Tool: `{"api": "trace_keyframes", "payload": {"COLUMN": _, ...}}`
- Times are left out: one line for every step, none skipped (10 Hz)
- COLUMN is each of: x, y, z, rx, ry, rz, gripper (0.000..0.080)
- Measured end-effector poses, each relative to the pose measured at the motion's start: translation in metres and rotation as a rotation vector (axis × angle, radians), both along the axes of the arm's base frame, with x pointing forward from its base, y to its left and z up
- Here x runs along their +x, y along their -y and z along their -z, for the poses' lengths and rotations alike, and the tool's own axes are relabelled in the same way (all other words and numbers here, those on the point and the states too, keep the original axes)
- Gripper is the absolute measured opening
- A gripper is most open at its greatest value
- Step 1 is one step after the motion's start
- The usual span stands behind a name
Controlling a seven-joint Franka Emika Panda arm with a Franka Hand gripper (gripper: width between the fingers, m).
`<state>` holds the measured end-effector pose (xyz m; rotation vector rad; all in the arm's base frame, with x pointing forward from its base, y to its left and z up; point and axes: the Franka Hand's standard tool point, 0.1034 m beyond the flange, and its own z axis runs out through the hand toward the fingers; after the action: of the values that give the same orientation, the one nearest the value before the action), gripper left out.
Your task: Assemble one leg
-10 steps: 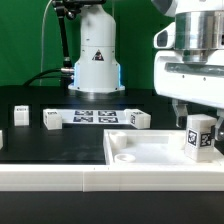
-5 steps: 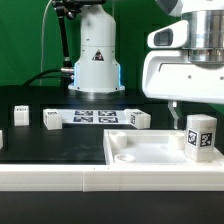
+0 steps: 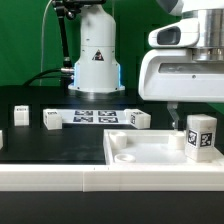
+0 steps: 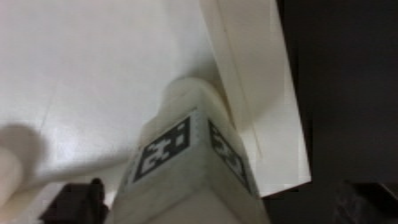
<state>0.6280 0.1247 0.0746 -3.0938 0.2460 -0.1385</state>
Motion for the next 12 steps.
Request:
{"api": "trace_keyframes", "payload": {"x": 0.0008, "y": 0.0027, "z": -0.0003, "rx": -0.007, "ry": 0.002, "rz": -0.071, "gripper": 0.0648}}
{"api": "trace_keyframes", "payload": {"x": 0.0010, "y": 0.0037, "z": -0.0002, "rx": -0.011, "ry": 0.003, "rz": -0.117, "gripper": 0.0648}}
{"api": "trace_keyframes", "payload": {"x": 0.0008, "y": 0.0044, "z": 0.0001, "rx": -0.017, "ry": 0.005, "rz": -0.175, "gripper": 0.0648}}
{"api": "trace_keyframes", "payload": {"x": 0.0009, "y": 0.0049, "z": 0.0002, "rx": -0.018, "ry": 0.005, "rz": -0.184, "gripper": 0.0648}}
{"api": "trace_keyframes", "payload": {"x": 0.0008, "y": 0.0049, "z": 0.0003, "rx": -0.017, "ry": 0.005, "rz": -0.179, "gripper": 0.0622}}
{"api": "trace_keyframes", "payload": {"x": 0.0008, "y": 0.0050, "z": 0.0004, "rx": -0.017, "ry": 0.005, "rz": -0.179, "gripper": 0.0622}}
{"api": "trace_keyframes", "payload": {"x": 0.0008, "y": 0.0051, "z": 0.0004, "rx": -0.017, "ry": 0.005, "rz": -0.179, "gripper": 0.0447}}
{"api": "trace_keyframes", "payload": {"x": 0.0009, "y": 0.0051, "z": 0.0004, "rx": -0.017, "ry": 0.005, "rz": -0.179, "gripper": 0.0287}}
{"api": "trace_keyframes", "payload": {"x": 0.0009, "y": 0.0050, "z": 0.0004, "rx": -0.017, "ry": 0.005, "rz": -0.173, "gripper": 0.0287}}
{"api": "trace_keyframes", "payload": {"x": 0.0008, "y": 0.0051, "z": 0.0005, "rx": -0.015, "ry": 0.004, "rz": -0.153, "gripper": 0.0290}}
{"api": "trace_keyframes", "payload": {"x": 0.0009, "y": 0.0051, "z": 0.0005, "rx": -0.015, "ry": 0.004, "rz": -0.153, "gripper": 0.0290}}
{"api": "trace_keyframes", "payload": {"x": 0.0009, "y": 0.0053, "z": 0.0008, "rx": -0.003, "ry": 0.001, "rz": -0.053, "gripper": 0.0290}}
